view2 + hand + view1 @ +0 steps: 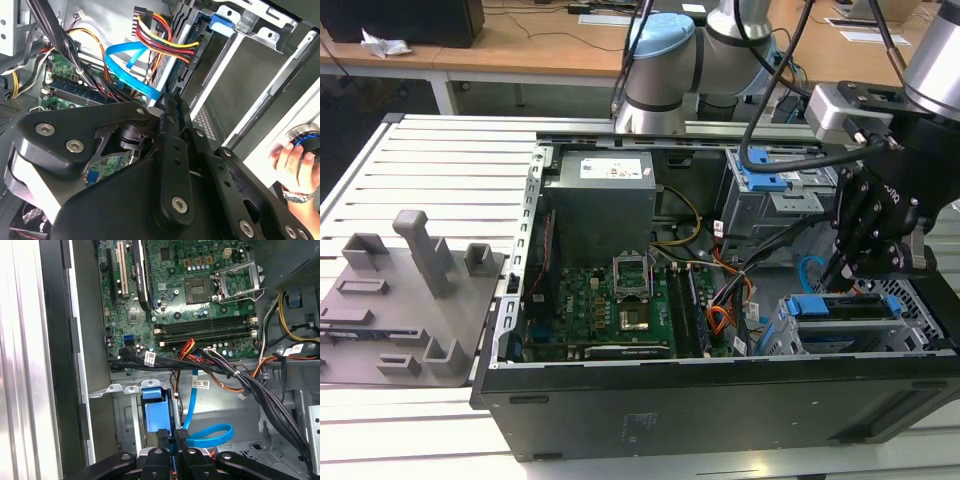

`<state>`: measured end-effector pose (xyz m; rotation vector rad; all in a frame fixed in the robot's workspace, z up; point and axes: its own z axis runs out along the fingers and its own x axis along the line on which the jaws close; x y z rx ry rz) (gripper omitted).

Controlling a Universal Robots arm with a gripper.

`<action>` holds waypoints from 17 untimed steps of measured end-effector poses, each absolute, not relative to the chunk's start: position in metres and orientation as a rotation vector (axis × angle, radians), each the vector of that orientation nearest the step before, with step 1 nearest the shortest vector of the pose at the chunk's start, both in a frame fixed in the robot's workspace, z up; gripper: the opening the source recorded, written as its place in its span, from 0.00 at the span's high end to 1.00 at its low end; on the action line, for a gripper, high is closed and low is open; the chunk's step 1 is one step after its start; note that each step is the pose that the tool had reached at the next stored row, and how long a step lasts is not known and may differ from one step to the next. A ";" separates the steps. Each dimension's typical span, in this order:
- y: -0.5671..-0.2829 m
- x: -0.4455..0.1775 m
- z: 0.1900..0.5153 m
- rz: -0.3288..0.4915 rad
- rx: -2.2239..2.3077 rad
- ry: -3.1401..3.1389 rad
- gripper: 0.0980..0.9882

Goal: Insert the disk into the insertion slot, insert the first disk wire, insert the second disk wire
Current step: 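Insert the second disk wire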

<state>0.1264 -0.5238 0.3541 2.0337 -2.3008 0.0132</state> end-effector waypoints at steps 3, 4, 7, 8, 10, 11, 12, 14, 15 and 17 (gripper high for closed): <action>-0.524 0.127 0.351 0.013 2.034 -2.301 0.93; -0.524 0.127 0.350 0.013 2.034 -2.301 0.93; -0.524 0.127 0.347 0.013 2.034 -2.301 0.93; -0.524 0.128 0.347 0.013 2.034 -2.300 0.93; -0.524 0.131 0.347 0.013 2.034 -2.301 0.93; -0.524 0.135 0.347 0.013 2.034 -2.301 0.93; -0.524 0.136 0.347 0.013 2.034 -2.301 0.93; -0.524 0.139 0.346 0.013 2.034 -2.301 0.93; -0.524 0.140 0.346 0.013 2.034 -2.301 0.93; -0.524 0.142 0.345 0.013 2.034 -2.301 0.93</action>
